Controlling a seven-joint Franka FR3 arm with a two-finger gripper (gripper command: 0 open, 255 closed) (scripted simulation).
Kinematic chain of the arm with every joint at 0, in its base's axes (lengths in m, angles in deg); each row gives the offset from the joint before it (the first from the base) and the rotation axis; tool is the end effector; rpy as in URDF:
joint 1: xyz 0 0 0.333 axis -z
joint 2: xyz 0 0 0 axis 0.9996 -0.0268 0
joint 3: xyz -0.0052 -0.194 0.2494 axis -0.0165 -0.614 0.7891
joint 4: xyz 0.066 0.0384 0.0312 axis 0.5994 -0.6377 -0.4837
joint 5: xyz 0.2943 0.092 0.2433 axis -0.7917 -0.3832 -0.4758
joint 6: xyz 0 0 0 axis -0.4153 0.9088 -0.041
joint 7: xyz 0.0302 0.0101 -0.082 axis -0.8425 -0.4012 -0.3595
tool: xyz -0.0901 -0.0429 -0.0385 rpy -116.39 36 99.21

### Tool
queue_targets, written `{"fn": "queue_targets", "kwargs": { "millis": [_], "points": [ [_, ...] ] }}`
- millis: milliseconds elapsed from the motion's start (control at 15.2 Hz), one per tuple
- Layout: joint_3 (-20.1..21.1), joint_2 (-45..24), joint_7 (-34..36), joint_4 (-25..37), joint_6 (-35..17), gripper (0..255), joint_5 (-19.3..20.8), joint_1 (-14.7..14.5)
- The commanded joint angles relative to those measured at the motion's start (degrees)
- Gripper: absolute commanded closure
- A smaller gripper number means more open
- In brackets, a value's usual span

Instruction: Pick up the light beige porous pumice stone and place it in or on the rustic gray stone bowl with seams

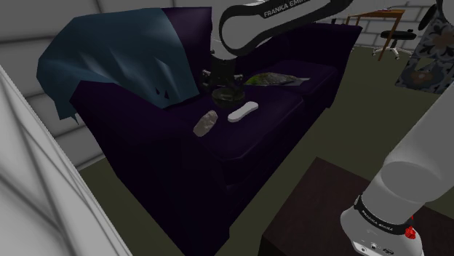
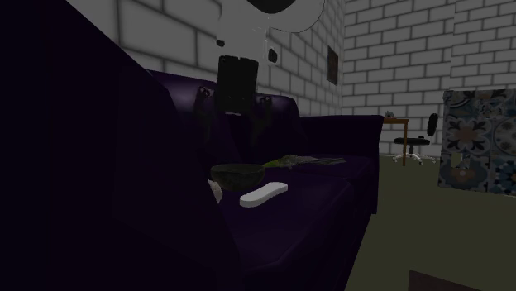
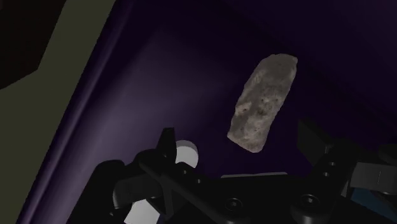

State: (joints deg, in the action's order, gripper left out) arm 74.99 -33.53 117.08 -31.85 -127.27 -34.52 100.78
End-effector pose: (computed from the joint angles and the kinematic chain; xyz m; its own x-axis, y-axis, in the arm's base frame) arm 0.5427 0.1060 0.5054 0.6032 -0.7884 0.1211 -0.7793 -0.6148 -0.1212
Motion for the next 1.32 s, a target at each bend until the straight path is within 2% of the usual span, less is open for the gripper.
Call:
{"fn": "queue_targets", "kwargs": {
  "millis": [0, 396, 858, 1254],
  "points": [
    [0.5, -4.7, 5.8, 2.9, -0.9, 0, 2.3, 0.3],
    [-0.8, -18.5, 20.0, 14.1, -0.6, 0, 8.2, -1.2],
    [-1.4, -21.0, 20.9, 12.0, -5.0, 0, 9.5, -1.5],
    [-1.4, -21.2, 21.0, 11.9, -5.3, 0, 9.7, -1.6]
  ]
}}
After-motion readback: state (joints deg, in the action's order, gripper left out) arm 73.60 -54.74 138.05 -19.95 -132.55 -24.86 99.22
